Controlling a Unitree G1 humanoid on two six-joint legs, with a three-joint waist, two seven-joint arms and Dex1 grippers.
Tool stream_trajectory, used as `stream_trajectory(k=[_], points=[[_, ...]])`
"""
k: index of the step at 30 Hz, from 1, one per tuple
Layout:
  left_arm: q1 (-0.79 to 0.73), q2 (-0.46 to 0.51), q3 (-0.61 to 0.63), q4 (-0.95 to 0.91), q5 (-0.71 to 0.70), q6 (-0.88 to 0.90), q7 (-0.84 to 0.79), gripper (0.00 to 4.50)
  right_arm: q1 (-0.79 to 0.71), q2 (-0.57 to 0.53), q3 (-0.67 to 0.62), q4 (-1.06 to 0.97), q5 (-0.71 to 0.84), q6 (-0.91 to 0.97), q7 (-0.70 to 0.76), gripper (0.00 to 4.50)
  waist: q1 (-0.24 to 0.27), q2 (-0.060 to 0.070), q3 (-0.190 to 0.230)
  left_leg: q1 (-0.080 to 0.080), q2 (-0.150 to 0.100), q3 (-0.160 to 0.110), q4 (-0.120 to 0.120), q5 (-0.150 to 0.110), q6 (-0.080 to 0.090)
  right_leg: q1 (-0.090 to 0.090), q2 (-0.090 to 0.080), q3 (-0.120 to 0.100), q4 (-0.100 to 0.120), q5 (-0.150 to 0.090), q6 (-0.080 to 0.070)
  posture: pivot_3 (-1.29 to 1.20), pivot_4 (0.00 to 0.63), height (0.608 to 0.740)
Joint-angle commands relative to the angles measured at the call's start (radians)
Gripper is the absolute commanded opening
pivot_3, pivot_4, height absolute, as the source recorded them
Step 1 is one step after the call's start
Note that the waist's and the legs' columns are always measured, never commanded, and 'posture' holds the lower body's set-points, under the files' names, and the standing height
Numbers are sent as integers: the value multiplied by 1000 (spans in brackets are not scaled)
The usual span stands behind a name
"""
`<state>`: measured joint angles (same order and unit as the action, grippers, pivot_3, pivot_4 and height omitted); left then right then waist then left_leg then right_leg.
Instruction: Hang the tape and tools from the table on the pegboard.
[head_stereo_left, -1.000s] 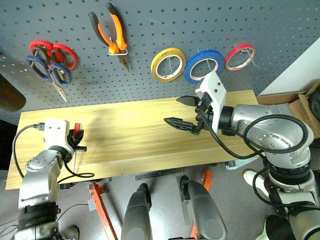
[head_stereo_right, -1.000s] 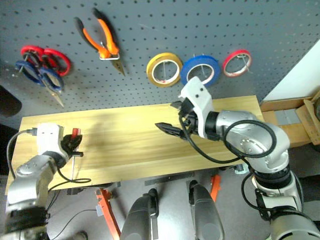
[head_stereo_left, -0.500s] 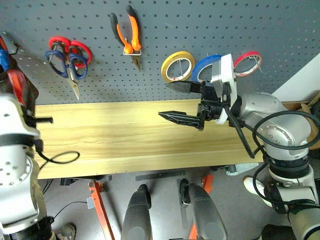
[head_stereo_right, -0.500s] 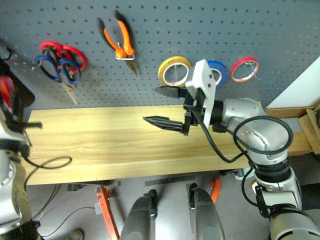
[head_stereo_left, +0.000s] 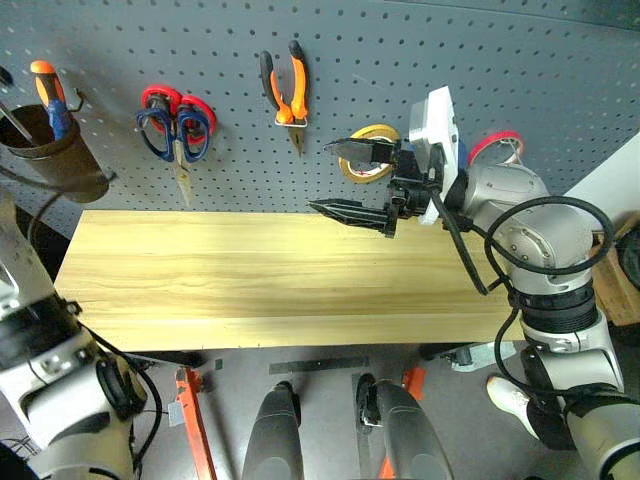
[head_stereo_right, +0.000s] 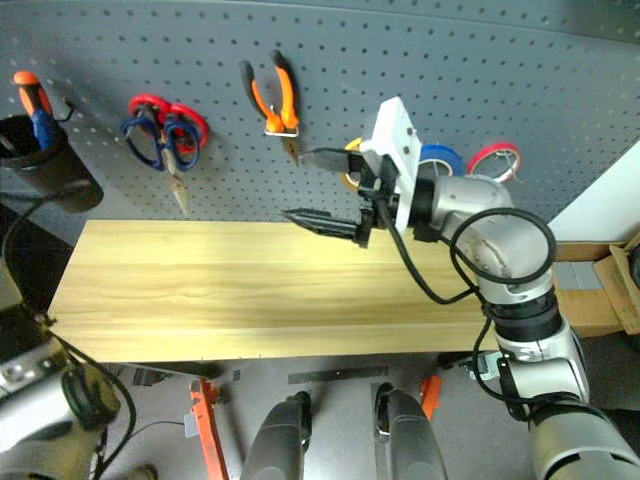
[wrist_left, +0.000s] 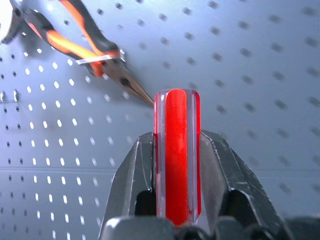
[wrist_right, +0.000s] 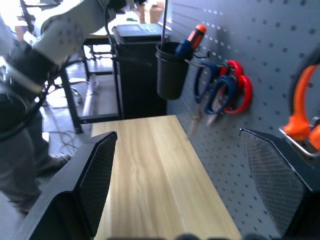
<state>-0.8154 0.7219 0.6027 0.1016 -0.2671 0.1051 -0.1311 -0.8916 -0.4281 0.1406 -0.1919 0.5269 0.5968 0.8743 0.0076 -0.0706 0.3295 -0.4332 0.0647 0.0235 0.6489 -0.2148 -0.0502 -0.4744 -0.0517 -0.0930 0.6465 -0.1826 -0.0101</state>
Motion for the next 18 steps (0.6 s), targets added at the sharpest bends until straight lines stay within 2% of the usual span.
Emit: stream_trajectory(k=[1,10,16,18], points=[[-86,40,-24,122,2,-93,-31,829,-17,4,-6,-18,-13,-24,7,4211,0,0,0,0,0,0,0,1,-2,0,0,-1,0,0,0,-16,208,740],[-113,53,-95,388,61,-305,-66,829,-11,6,-3,-21,-39,-26,11,4211,-6,-1,-1,0,0,0,0,3,-4,0,0,-2,1,1,-1,-38,213,740],[-48,28,-82,351,46,-323,-24,829,-7,3,-8,-29,-44,-21,5,4211,-9,-1,-3,0,0,0,2,3,-4,0,-1,-2,3,1,-2,-54,212,740],[1,14,-57,290,42,-316,21,1561,-7,6,-11,-33,-40,-24,4,4211,-10,-2,-4,0,0,0,3,3,-4,0,-1,-1,3,2,-2,-54,212,740]])
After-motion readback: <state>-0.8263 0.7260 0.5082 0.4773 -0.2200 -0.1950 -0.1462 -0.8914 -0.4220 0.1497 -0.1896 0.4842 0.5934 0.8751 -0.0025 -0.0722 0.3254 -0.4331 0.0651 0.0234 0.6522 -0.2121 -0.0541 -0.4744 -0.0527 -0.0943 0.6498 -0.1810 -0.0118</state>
